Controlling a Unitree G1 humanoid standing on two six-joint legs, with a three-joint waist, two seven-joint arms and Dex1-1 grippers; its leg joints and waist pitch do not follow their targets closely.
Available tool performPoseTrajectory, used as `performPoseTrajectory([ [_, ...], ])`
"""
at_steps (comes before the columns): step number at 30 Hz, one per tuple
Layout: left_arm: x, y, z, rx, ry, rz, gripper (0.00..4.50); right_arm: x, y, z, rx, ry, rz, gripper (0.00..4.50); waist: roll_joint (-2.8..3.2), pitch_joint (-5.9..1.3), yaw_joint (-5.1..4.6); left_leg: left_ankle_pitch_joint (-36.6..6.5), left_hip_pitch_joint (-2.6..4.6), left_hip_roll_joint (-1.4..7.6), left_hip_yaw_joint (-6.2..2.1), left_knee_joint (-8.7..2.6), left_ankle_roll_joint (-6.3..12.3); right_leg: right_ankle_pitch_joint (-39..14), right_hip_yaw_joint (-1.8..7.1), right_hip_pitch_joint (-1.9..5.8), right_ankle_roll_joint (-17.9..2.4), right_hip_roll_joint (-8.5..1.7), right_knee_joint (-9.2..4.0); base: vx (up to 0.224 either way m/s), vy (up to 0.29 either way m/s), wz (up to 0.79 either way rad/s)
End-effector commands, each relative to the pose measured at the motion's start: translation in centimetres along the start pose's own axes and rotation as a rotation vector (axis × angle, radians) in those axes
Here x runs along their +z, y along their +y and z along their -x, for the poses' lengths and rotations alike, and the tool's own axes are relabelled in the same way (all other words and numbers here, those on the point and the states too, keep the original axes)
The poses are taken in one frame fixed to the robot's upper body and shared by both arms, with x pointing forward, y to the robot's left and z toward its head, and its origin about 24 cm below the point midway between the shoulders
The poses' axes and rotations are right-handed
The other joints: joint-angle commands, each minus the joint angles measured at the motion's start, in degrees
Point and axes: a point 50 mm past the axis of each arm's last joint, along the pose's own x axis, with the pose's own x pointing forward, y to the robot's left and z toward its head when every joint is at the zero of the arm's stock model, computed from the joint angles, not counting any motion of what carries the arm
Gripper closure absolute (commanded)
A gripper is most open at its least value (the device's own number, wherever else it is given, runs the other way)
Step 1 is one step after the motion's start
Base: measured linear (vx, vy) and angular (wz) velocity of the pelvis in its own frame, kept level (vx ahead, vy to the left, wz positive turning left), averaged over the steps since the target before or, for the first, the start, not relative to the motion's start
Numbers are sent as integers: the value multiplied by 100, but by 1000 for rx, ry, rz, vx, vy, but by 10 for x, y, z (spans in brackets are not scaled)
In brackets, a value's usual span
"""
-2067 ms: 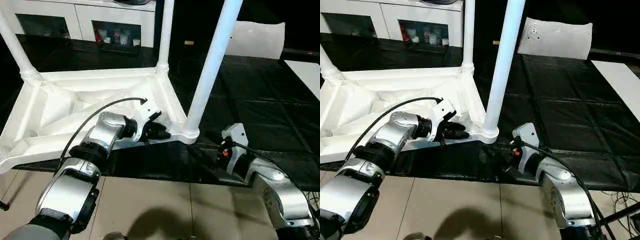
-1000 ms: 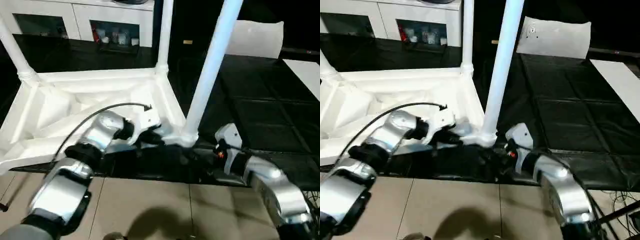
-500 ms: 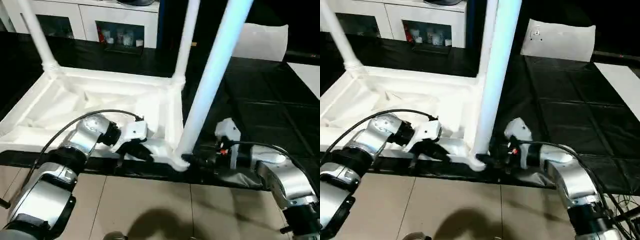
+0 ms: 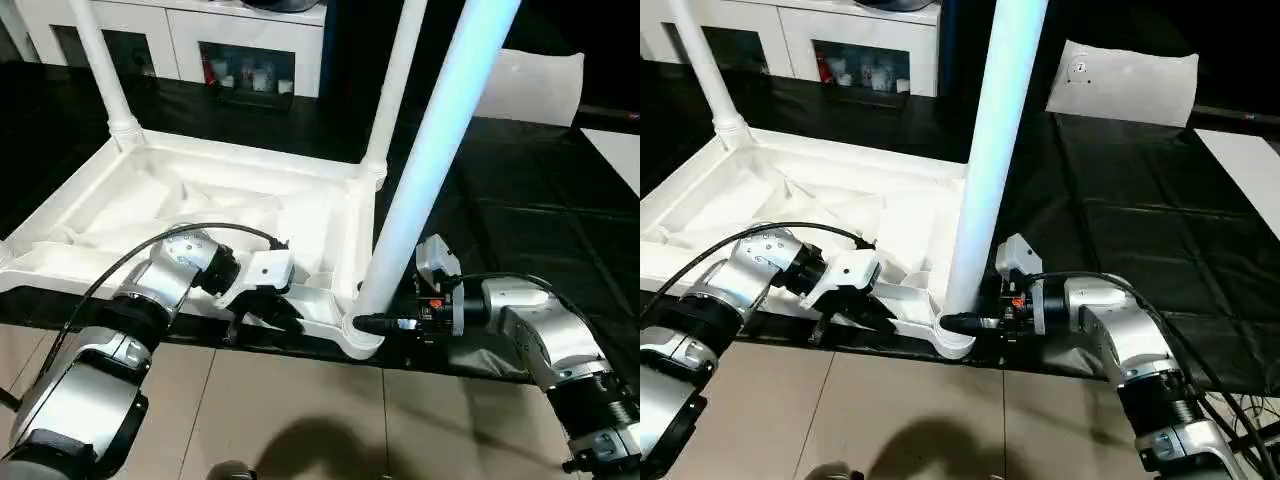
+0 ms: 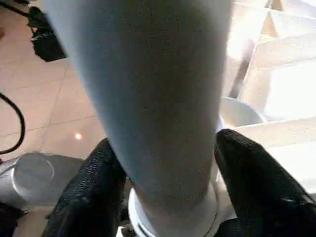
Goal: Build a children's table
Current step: Rotate leg to tighten
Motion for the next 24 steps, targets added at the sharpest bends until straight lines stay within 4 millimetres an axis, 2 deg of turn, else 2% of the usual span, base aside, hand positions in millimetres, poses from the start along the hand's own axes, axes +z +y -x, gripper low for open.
performPoseTrajectory([
  [1,2,-4,-8,-86,42,-35,450,3,-1,0,17,13,20,199,-15,-398,-19,-752,22,194,4,-367,313,-710,330,331,-1289,-366,-392,0,0,0],
  [6,0,-4,-8,-82,52,-31,450,2,-1,-1,44,18,16,240,4,-391,-16,-793,26,196,3,-372,280,-808,331,324,-1276,-369,-403,0,0,0],
  [10,-1,-2,-8,-63,60,-25,450,0,2,-2,57,16,7,251,-4,-387,-18,-841,25,194,3,-376,264,-830,331,326,-1257,-364,-409,0,0,0],
  [14,2,9,-12,63,43,52,450,-3,6,-9,-4,-26,-54,253,-4,-367,1,-896,54,195,13,-383,262,-955,339,302,-1224,-355,-439,0,0,0],
  [16,2,12,-13,96,41,73,450,-4,5,-12,-33,-27,-63,253,-12,-345,-3,-1021,45,190,-2,-403,211,-1258,331,310,-1162,-377,-472,0,0,0],
  [18,13,24,-18,207,-48,151,450,-8,-2,-26,-192,-22,-95,253,7,-286,-37,-1484,108,173,-12,-428,18,-2255,320,245,-908,-385,-587,0,0,0],
  [19,15,26,-19,219,-59,158,450,-8,-4,-28,-215,-21,-102,253,-7,-281,-63,-1619,110,151,-37,-433,-45,-2777,300,249,-721,-402,-644,-54,-1,-1],
  [21,27,36,-25,295,-129,206,450,-6,-12,-42,-342,-48,-154,254,1,-286,-117,-1689,113,146,-68,-439,-106,-3135,276,233,-556,-414,-694,-53,3,-2],
  [22,27,36,-25,295,-129,206,450,-6,-12,-42,-342,-48,-154,255,-16,-286,-147,-1690,100,143,-75,-447,-118,-3172,273,240,-517,-411,-704,0,0,0],
  [23,40,46,-31,379,-191,252,450,-1,-19,-59,-466,-99,-217,255,-6,-293,-190,-1691,63,150,-101,-463,-106,-3141,250,273,-495,-416,-705,0,0,0],
  [24,45,50,-33,409,-207,269,450,2,-20,-65,-510,-113,-237,255,28,-295,-255,-1741,55,158,-109,-482,-158,-3063,233,248,-535,-398,-687,0,0,0],
])
